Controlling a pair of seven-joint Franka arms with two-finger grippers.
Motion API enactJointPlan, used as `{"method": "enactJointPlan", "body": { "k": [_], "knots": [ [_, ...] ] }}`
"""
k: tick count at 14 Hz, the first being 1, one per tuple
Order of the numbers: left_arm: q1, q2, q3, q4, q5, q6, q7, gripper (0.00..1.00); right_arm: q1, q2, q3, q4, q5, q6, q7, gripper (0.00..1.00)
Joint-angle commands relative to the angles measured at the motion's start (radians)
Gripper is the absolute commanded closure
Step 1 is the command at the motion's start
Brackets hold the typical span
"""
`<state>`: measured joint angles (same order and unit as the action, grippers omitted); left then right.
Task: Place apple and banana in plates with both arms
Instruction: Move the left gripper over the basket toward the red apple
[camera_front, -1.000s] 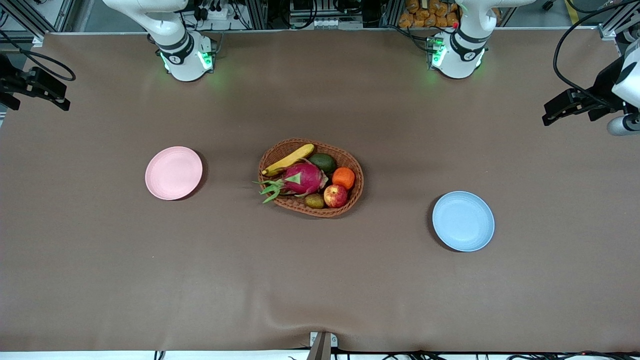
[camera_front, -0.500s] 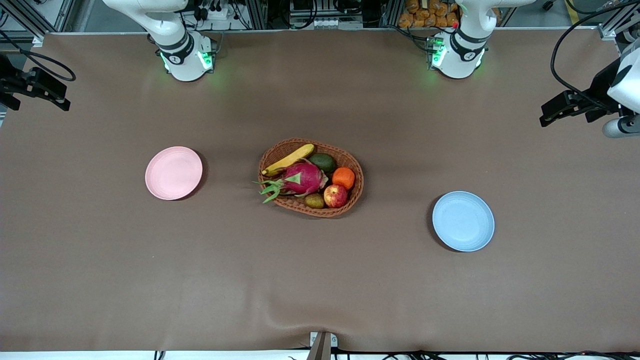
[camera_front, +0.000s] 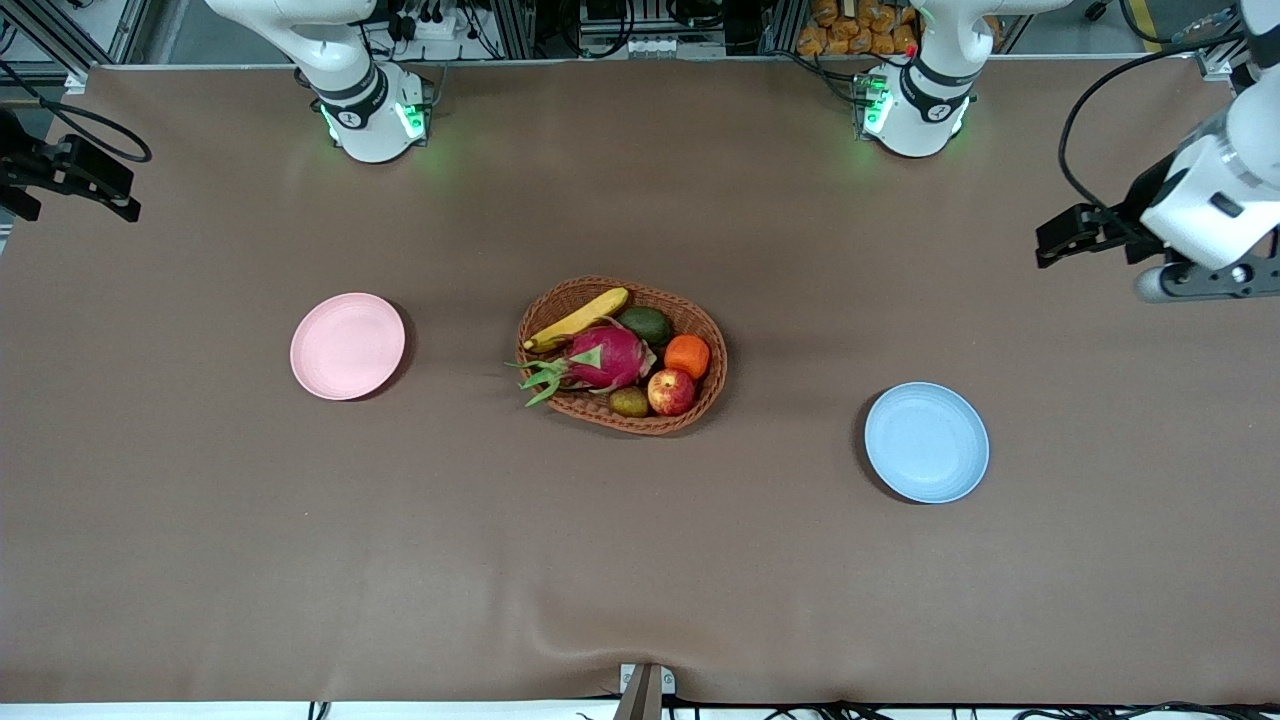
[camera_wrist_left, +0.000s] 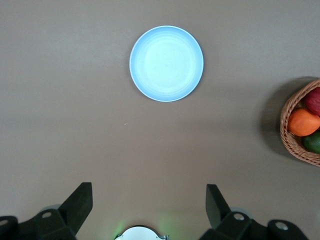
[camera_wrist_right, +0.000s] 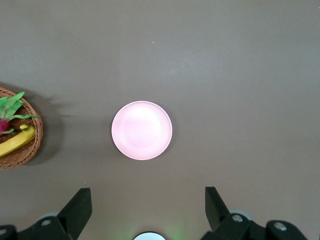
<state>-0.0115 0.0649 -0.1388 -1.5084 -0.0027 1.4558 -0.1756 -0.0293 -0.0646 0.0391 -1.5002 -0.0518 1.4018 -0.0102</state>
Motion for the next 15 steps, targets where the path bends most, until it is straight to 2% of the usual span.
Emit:
{"method": "enactJointPlan", "body": {
  "k": [1, 3, 7, 15],
  "knots": [
    [-0.007, 0.032, -0.007, 0.02, -0.034, 0.014, -0.004, 0.0, 0.002, 0.016, -0.002, 0.029, -0.016, -0.011, -0.011, 0.0],
    [-0.021, 0.05, -0.011, 0.019, -0.053, 0.027, -0.013, 0.0, 0.002, 0.016, -0.001, 0.028, -0.014, -0.011, -0.011, 0.0],
    [-0.105, 0.098, -0.011, 0.016, -0.053, 0.083, -0.149, 0.0, 0.0, 0.016, -0.001, 0.028, -0.014, -0.011, -0.011, 0.0],
    [-0.28, 0.234, -0.011, 0.013, -0.04, 0.279, -0.349, 0.0, 0.0, 0.016, -0.001, 0.028, -0.014, -0.011, -0.011, 0.0]
  ]
}}
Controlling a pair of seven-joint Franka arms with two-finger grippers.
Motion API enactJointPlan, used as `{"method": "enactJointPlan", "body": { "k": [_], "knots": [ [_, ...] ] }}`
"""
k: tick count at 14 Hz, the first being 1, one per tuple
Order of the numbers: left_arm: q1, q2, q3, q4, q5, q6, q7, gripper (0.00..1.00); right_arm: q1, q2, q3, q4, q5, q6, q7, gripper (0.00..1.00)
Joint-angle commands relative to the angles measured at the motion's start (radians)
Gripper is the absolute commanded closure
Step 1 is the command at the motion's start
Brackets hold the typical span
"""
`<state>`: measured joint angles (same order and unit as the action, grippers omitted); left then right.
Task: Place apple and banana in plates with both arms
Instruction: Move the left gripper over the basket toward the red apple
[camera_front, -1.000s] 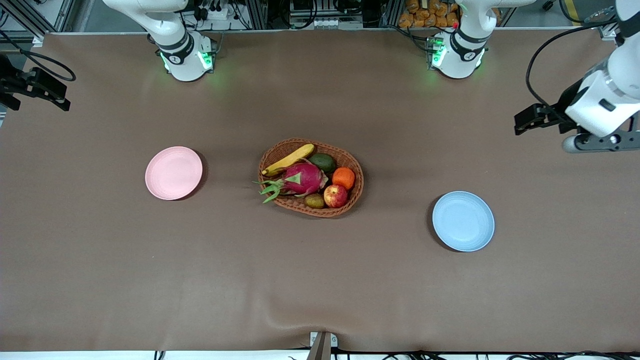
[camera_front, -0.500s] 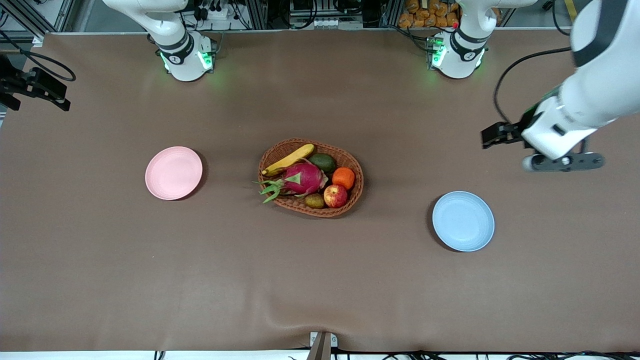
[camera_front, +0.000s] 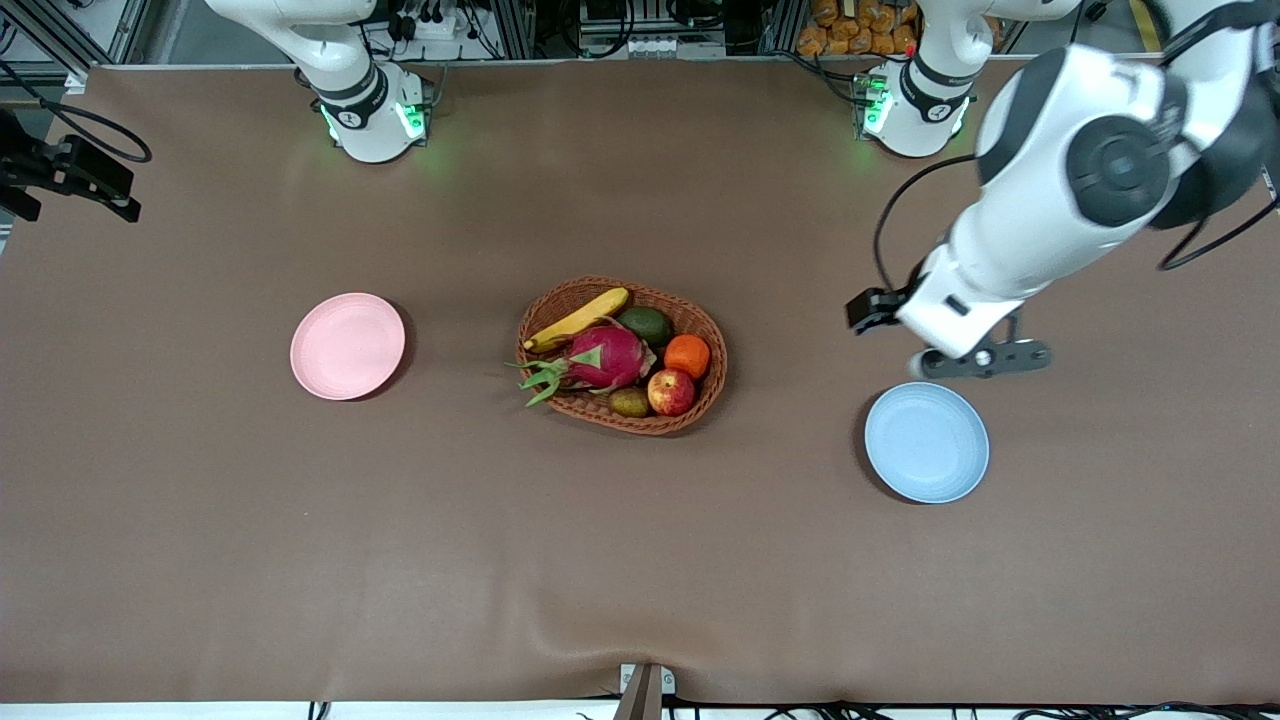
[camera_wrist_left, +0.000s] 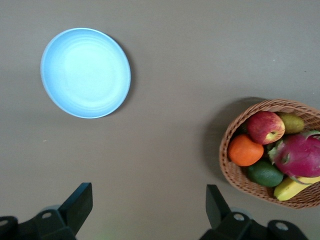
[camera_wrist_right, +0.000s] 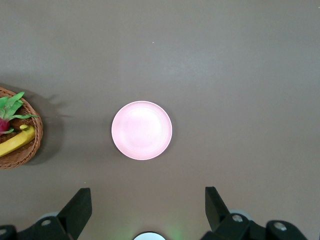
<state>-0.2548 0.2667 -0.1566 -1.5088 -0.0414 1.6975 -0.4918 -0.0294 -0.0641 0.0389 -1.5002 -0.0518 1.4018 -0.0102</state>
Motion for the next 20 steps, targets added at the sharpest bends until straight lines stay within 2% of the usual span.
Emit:
{"method": "enactJointPlan", "body": {
  "k": [1, 5, 9, 12, 20],
  "knots": [
    [-0.053, 0.055, 0.006, 0.013, 0.0, 0.072, -0.036, 0.0, 0.0, 0.015, -0.001, 0.028, -0.014, -0.011, -0.011, 0.0],
    [-0.102, 0.127, 0.006, 0.01, 0.0, 0.197, -0.042, 0.0, 0.0, 0.015, -0.001, 0.026, -0.014, -0.012, -0.011, 0.0],
    [-0.173, 0.201, 0.011, 0.009, 0.005, 0.31, -0.172, 0.0, -0.001, 0.015, -0.001, 0.025, -0.014, -0.012, -0.011, 0.0],
    [-0.222, 0.258, 0.008, 0.013, 0.077, 0.373, -0.279, 0.0, -0.001, 0.015, -0.001, 0.025, -0.014, -0.012, -0.011, 0.0],
    [-0.29, 0.365, 0.008, 0.015, 0.077, 0.519, -0.462, 0.0, 0.0, 0.015, -0.002, 0.025, -0.014, -0.014, -0.011, 0.0]
  ]
}}
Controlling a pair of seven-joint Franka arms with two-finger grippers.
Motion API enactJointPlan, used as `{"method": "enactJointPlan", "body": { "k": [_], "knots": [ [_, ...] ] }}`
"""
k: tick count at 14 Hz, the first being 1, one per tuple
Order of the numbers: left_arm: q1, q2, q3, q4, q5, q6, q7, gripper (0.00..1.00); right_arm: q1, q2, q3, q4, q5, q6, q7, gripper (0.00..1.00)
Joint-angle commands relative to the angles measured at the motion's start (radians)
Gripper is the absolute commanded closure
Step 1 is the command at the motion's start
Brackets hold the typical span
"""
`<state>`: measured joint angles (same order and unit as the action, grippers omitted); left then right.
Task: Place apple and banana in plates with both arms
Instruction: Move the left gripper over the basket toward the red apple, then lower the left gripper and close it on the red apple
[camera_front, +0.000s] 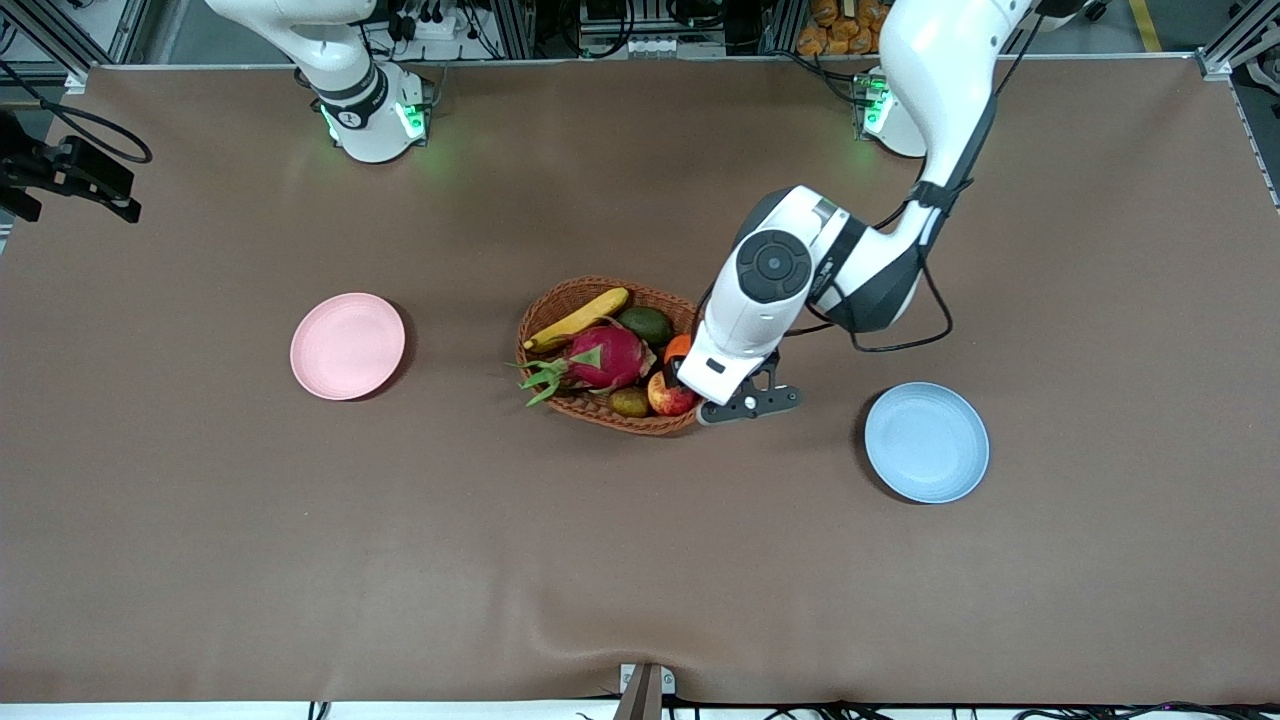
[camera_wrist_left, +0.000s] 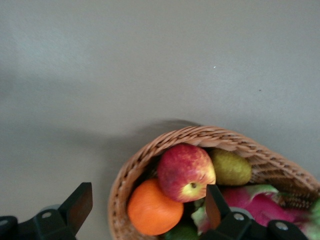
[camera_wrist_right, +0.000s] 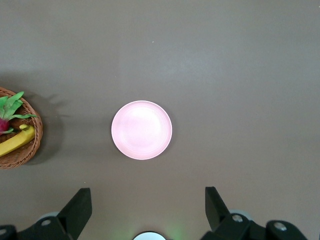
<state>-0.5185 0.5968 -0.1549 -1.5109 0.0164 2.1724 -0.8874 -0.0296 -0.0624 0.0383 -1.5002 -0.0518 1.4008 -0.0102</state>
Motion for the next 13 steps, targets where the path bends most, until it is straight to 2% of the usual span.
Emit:
{"method": "enactJointPlan", "body": {
  "k": [1, 13],
  "knots": [
    [-0.034, 0.05, 0.006, 0.017, 0.019, 0.062, -0.09, 0.0, 0.0, 0.013, 0.0, 0.025, -0.014, -0.013, -0.011, 0.0],
    [-0.081, 0.132, 0.017, 0.021, 0.02, 0.148, -0.171, 0.0, 0.0, 0.013, 0.0, 0.025, -0.014, -0.011, -0.011, 0.0]
  ]
}}
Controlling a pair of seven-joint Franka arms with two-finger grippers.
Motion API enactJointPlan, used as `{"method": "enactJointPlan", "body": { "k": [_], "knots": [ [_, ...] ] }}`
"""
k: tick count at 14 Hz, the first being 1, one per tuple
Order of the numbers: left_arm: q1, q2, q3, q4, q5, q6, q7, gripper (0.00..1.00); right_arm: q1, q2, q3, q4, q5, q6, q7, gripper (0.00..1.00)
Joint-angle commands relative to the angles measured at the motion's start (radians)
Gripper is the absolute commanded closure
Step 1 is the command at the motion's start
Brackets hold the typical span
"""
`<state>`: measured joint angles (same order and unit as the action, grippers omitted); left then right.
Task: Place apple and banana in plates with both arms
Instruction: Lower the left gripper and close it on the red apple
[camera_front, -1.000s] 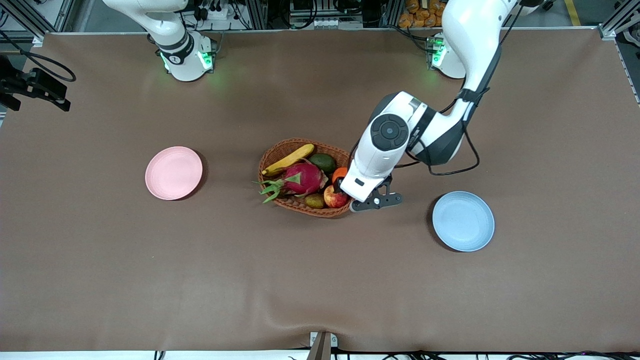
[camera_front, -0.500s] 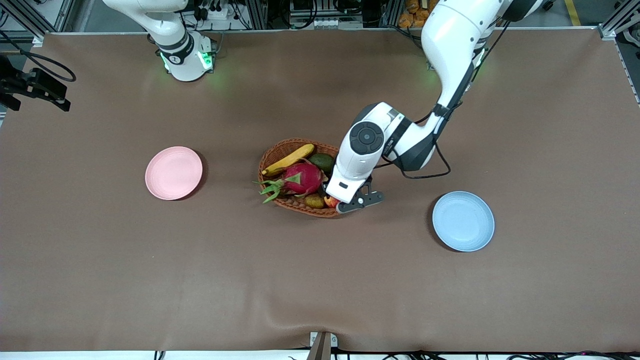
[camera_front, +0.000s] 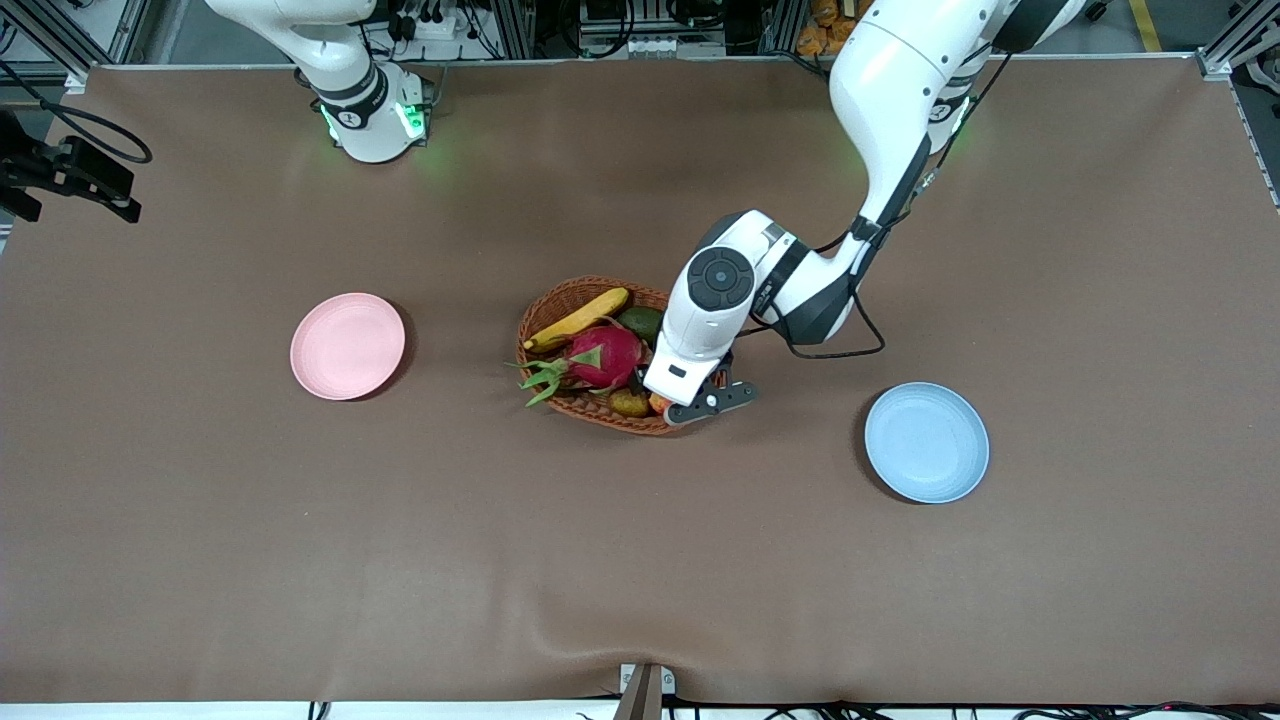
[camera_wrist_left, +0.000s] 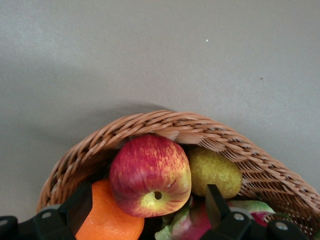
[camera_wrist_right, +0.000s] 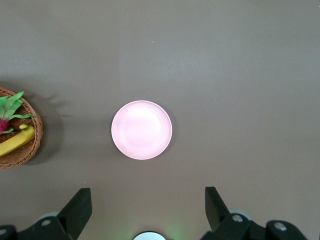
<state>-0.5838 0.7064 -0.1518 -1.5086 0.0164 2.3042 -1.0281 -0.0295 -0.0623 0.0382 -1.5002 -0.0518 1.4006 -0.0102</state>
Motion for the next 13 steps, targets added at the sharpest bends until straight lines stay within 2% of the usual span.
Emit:
{"method": "enactJointPlan", "body": {
  "k": [1, 13],
  "knots": [
    [-0.016, 0.031, 0.015, 0.019, 0.025, 0.02, -0.03, 0.0, 0.0, 0.013, 0.0, 0.025, -0.014, -0.011, -0.011, 0.0],
    [-0.016, 0.064, 0.014, 0.024, 0.025, 0.047, -0.029, 0.0, 0.0, 0.013, 0.0, 0.025, -0.014, -0.011, -0.011, 0.0]
  ]
}}
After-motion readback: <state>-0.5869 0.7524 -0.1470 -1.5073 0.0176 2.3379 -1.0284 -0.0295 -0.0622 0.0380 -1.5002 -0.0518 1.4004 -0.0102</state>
